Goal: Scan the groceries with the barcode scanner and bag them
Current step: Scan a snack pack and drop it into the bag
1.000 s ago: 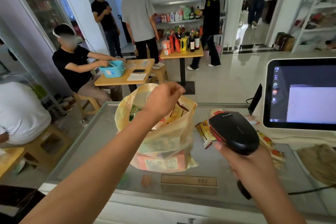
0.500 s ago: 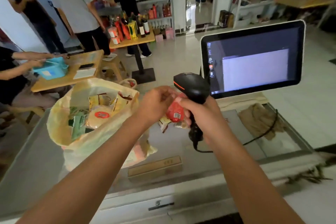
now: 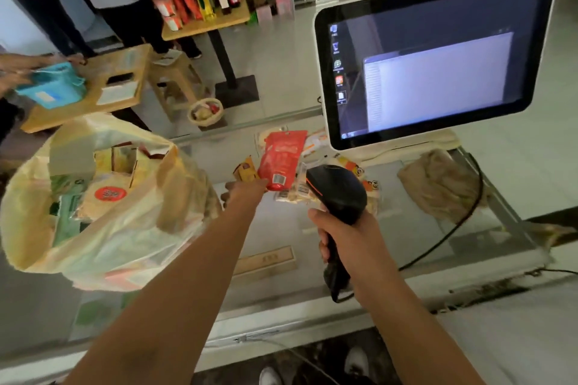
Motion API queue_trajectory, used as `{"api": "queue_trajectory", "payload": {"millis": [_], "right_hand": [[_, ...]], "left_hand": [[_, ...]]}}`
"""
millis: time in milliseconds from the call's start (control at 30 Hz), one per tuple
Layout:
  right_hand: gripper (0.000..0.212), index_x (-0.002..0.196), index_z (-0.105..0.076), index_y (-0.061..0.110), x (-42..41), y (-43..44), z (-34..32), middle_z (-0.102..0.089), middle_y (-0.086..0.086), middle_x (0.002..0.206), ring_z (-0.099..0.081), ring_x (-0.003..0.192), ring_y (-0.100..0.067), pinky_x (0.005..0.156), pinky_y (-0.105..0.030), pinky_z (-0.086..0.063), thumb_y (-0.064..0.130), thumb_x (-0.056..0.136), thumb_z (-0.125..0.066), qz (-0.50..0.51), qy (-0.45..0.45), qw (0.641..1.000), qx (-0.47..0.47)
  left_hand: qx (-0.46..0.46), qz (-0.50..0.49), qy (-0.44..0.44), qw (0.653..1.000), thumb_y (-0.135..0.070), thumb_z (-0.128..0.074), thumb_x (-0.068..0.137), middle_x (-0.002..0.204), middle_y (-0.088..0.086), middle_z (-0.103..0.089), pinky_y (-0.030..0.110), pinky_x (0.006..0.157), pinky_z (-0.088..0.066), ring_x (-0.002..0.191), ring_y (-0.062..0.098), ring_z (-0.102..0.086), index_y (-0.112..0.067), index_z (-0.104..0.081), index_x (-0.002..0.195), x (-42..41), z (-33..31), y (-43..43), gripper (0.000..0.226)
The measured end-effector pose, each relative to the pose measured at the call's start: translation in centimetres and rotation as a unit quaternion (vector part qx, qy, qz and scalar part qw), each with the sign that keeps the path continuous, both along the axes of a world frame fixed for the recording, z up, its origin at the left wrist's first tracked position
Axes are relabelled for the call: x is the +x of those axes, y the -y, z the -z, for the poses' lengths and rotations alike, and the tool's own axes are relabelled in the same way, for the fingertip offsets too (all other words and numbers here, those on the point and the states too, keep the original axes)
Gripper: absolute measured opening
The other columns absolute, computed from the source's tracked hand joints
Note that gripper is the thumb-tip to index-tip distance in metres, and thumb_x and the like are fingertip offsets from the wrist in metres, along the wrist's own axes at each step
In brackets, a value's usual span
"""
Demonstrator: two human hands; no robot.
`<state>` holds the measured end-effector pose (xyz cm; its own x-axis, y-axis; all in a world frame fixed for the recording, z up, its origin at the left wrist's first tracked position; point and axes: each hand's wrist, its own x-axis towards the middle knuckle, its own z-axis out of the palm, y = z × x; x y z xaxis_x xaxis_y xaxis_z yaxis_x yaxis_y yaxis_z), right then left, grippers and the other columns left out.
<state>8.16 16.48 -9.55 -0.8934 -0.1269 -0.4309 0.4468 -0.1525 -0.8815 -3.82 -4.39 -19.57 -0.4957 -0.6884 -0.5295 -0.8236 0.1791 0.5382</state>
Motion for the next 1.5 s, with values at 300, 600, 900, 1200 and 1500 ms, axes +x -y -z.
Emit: {"api": "queue_trajectory", "payload": {"millis": [300,600,900,1200,1500], "right_hand": [[0.022,0.098,-0.066,0.004,-3.0,-1.4,0.4,-0.071,-0.008,0.072,-0.064,0.052,-0.017,0.053,-0.025,-0.053,0.016,0.083,-0.075,-0.017,-0.038,0.999,-0.005],[0.039,0.109,-0.06,0.029,-3.4,-0.4,-1.8,-0.07,0.008,0.097,-0.067,0.091,-0.008,0.075,-0.025,-0.054,0.036,0.076,-0.079,0.085,-0.189,0.974,0.09],[0.045,0.115,-0.06,0.026,-2.7,-0.9,-2.6,-0.068,0.006,0.103,-0.066,0.097,-0.012,0.078,-0.031,-0.056,0.029,0.076,-0.082,0.121,-0.249,0.955,0.103],[0.047,0.113,-0.06,0.032,-1.5,-1.0,-3.3,-0.068,0.018,0.098,-0.064,0.092,0.0,0.072,-0.018,-0.051,0.031,0.072,-0.083,0.066,-0.269,0.958,0.074],[0.054,0.111,-0.059,0.039,-0.4,-0.7,-4.6,-0.068,0.013,0.101,-0.065,0.1,-0.015,0.086,-0.045,-0.057,0.055,0.064,-0.079,0.016,-0.256,0.966,0.045]], "left_hand": [[0.013,0.056,-0.158,0.986,-0.017,-0.078,0.075,0.093,0.006,-0.064,0.035,0.069,-0.055,0.081,0.023,-0.063,-0.008,-0.054,0.115,5.3,-2.1,-1.6,0.047],[0.011,0.312,-0.339,0.887,0.001,-0.084,0.072,0.115,0.007,-0.061,0.014,0.068,-0.049,0.091,0.008,-0.064,-0.027,-0.055,0.115,9.9,-11.6,-2.7,0.059],[0.146,0.283,-0.427,0.846,0.0,-0.073,0.085,0.118,0.005,-0.066,0.03,0.081,-0.057,0.103,0.018,-0.068,-0.025,-0.046,0.131,11.2,-12.6,-5.9,0.059],[0.442,0.045,-0.443,0.778,-0.04,-0.049,0.096,0.111,0.012,-0.066,0.039,0.082,-0.052,0.098,0.023,-0.063,-0.012,-0.058,0.124,8.7,-11.7,-7.8,0.04],[0.384,-0.001,-0.335,0.86,-0.062,-0.025,0.101,0.103,0.016,-0.075,0.046,0.08,-0.059,0.09,0.029,-0.074,-0.013,-0.069,0.112,7.2,-14.8,-7.6,0.068]]}}
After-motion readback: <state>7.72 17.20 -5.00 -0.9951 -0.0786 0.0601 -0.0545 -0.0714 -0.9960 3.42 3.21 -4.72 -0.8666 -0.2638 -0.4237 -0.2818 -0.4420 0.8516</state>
